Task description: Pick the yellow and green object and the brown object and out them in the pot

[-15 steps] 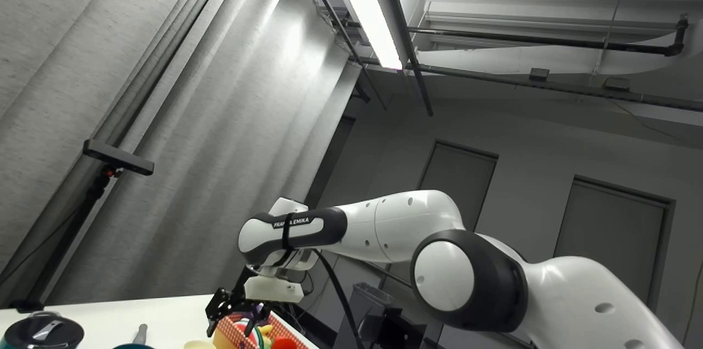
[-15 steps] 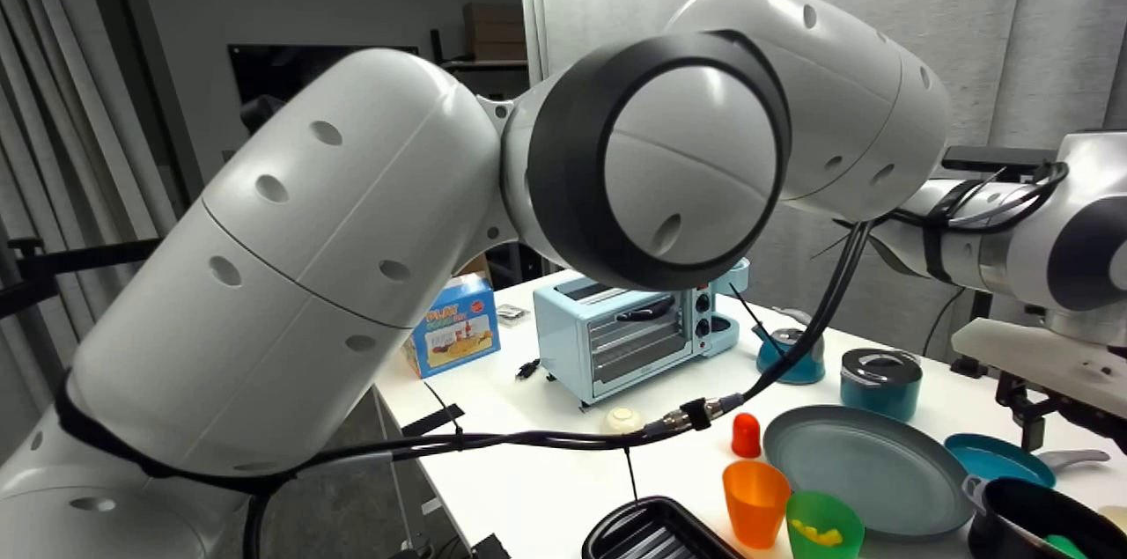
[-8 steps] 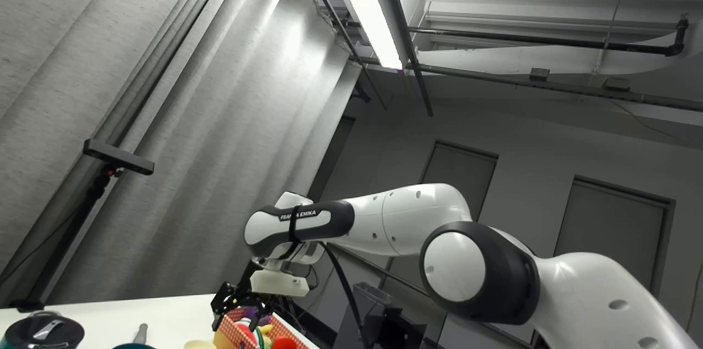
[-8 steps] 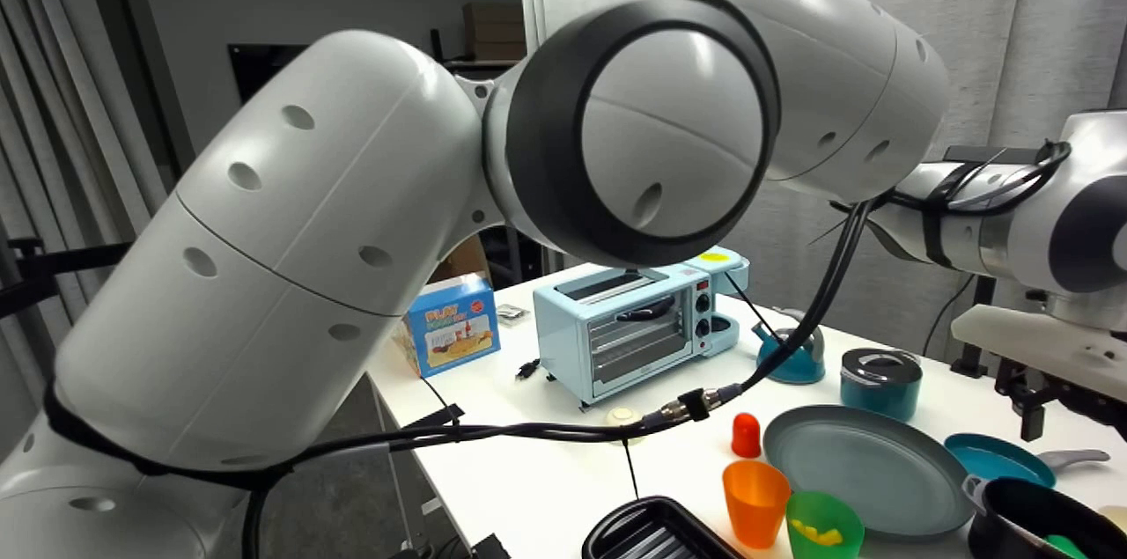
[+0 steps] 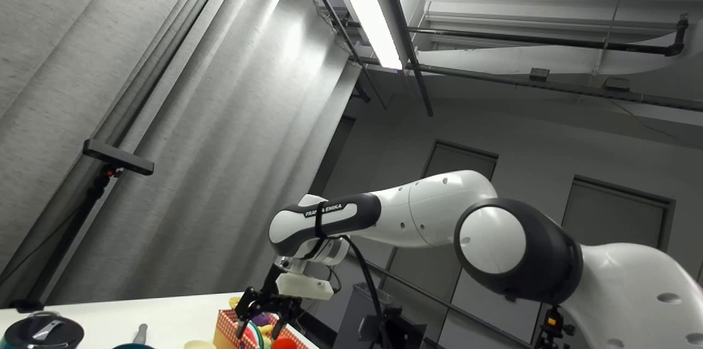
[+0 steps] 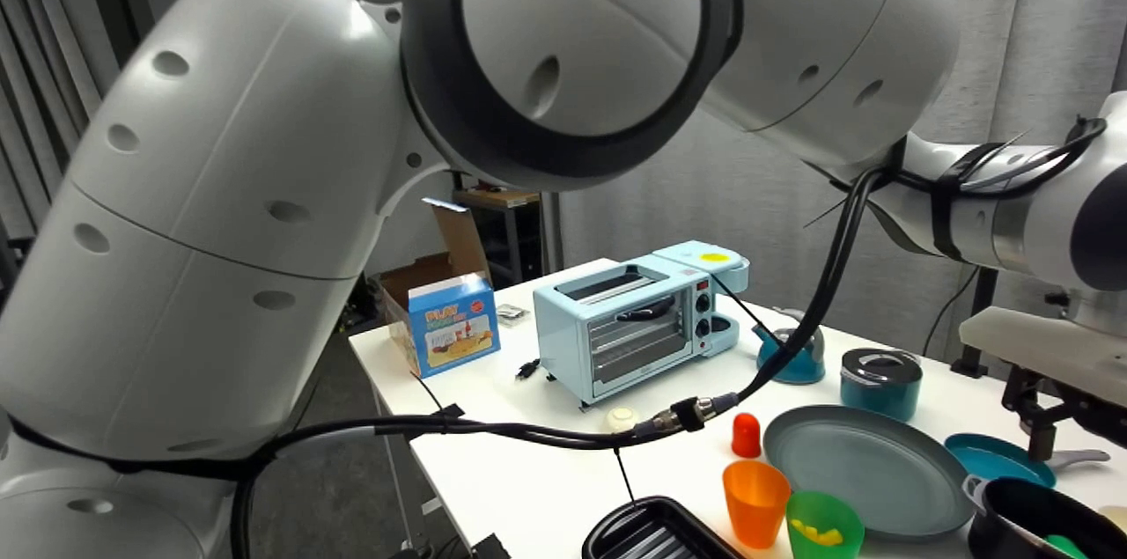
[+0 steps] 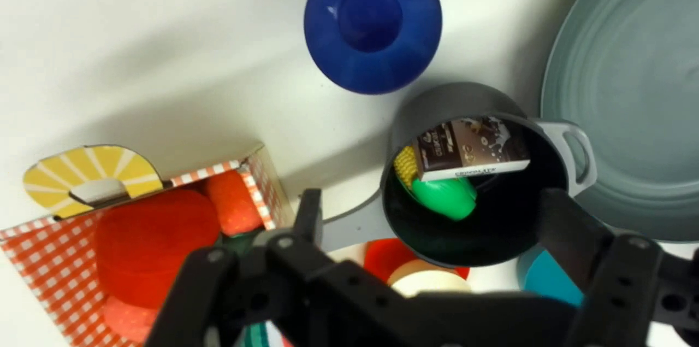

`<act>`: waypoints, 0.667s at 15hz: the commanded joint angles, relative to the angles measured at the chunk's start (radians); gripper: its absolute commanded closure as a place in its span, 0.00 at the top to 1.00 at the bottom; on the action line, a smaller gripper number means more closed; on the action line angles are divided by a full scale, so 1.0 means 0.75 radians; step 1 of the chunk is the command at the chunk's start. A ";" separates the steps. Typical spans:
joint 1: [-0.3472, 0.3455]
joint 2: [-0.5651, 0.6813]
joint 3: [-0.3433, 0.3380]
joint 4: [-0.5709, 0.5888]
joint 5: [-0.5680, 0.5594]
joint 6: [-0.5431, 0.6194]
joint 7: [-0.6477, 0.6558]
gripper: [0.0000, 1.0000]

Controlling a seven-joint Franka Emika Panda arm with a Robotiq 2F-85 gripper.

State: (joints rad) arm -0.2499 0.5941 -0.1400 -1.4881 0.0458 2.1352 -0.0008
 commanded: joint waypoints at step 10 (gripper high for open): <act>-0.028 -0.351 -0.018 -0.528 0.006 0.064 -0.154 1.00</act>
State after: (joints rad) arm -0.2721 0.4109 -0.1497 -1.7698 0.0459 2.1400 -0.0818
